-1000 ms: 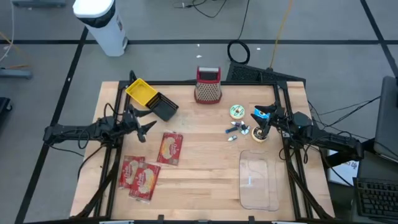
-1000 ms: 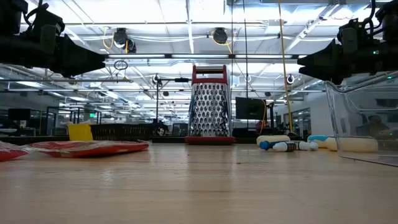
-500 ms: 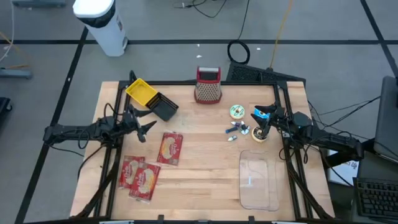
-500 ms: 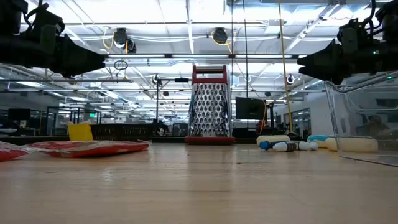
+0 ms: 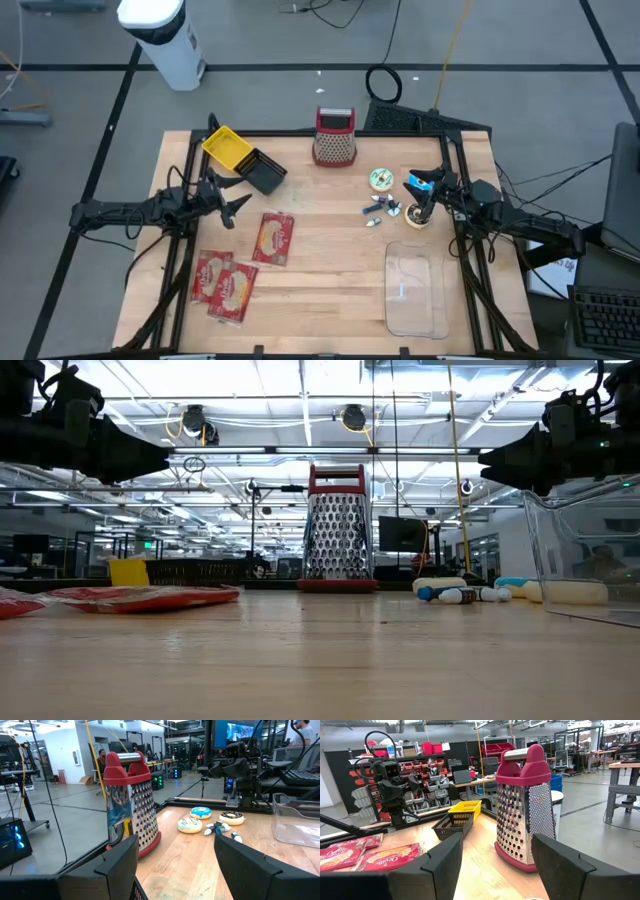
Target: Pick & Place Food Item
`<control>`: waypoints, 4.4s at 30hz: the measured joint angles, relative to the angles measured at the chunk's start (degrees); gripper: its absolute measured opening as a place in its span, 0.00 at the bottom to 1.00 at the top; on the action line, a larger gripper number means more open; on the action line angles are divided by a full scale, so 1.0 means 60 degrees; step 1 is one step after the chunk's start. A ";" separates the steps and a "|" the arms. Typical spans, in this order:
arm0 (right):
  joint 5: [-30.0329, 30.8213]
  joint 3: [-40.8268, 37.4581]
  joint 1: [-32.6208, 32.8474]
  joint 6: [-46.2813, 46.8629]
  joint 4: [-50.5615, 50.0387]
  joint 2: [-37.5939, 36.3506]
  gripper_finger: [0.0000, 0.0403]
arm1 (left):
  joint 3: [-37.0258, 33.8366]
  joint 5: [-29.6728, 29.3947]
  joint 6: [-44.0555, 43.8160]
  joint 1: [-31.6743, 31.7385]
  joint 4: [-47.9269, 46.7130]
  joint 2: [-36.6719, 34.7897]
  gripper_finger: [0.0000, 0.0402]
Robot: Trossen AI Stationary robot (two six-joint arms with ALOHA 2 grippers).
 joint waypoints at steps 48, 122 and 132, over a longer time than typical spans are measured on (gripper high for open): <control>-0.0003 -0.0004 0.0003 0.0003 0.0000 0.0000 0.56 | 0.0000 0.0004 0.0000 0.0004 0.0000 -0.0003 0.64; 0.1303 -0.0004 -0.0026 0.4289 0.1258 0.0004 0.56 | 0.0000 0.0000 0.0000 0.0002 0.0000 -0.0002 0.64; 0.2022 0.1645 -0.0047 0.3310 -0.0908 0.1789 0.56 | 0.0000 0.0000 0.0000 0.0002 0.0000 -0.0002 0.64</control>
